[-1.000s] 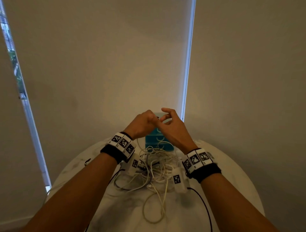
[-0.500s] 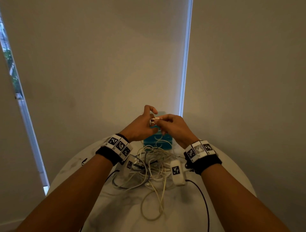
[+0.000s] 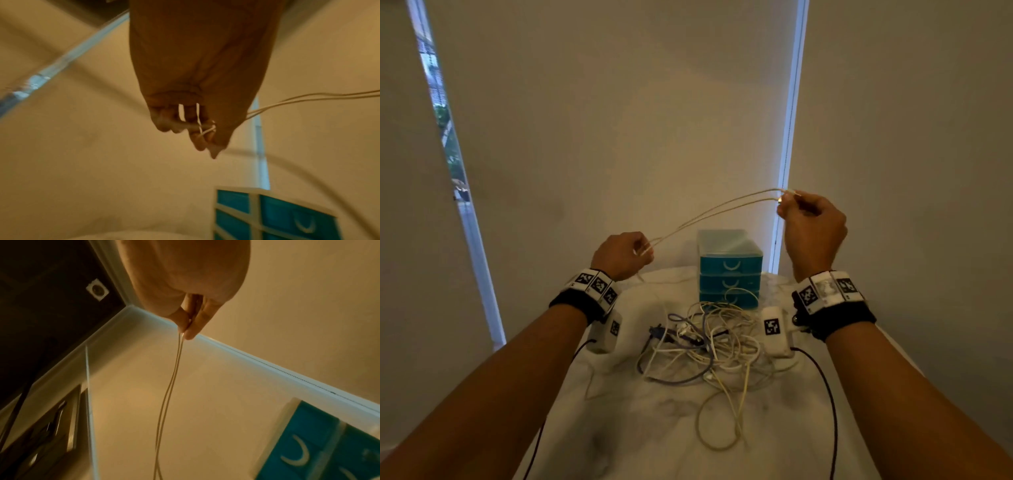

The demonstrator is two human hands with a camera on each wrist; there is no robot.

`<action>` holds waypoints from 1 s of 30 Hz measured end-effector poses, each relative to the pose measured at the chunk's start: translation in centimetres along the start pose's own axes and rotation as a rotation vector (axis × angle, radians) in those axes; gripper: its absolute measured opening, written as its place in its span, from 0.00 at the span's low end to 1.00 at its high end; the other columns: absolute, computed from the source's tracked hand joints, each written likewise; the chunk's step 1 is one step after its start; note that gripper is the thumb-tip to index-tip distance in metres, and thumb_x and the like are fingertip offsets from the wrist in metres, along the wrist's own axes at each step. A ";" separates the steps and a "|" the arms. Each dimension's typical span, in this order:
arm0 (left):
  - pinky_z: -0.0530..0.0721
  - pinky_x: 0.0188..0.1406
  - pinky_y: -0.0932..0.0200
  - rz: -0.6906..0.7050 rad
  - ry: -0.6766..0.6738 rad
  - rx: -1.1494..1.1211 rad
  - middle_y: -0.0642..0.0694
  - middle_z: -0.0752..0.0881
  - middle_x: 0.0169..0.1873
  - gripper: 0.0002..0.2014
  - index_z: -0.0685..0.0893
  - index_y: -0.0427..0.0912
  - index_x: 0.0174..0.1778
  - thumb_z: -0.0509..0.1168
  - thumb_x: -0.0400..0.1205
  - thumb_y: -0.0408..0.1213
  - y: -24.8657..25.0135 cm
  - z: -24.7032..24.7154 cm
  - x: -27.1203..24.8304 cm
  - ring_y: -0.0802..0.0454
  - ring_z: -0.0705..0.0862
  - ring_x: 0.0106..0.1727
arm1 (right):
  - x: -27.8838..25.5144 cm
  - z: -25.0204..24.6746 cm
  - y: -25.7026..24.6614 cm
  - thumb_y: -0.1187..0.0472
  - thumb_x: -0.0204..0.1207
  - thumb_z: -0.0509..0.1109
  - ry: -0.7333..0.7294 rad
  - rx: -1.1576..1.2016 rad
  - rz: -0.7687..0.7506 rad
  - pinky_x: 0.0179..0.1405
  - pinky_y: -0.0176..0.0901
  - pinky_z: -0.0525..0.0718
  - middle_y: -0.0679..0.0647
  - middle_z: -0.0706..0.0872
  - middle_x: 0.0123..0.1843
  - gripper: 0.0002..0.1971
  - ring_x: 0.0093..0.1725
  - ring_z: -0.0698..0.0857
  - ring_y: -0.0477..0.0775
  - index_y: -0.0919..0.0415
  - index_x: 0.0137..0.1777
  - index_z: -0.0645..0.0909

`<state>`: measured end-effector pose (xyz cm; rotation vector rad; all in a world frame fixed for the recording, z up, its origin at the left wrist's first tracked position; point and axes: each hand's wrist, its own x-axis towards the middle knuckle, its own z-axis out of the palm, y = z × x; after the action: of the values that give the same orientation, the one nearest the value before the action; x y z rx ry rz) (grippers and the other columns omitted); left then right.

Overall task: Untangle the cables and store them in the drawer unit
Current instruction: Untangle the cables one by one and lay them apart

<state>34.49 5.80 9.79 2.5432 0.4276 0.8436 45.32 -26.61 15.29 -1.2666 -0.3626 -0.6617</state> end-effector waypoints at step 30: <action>0.81 0.73 0.51 0.105 -0.291 -0.323 0.52 0.90 0.65 0.29 0.83 0.49 0.76 0.46 0.94 0.62 5.0 -1.1 -3.1 0.54 0.88 0.66 | -8.3 3.6 4.0 0.63 0.76 0.85 -0.737 -0.110 0.227 0.37 0.26 0.87 0.56 0.96 0.45 0.11 0.40 0.94 0.38 0.68 0.55 0.95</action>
<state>32.17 0.49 11.49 2.3476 0.0592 0.5156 41.92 -20.42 8.40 -1.6058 -0.7768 0.0033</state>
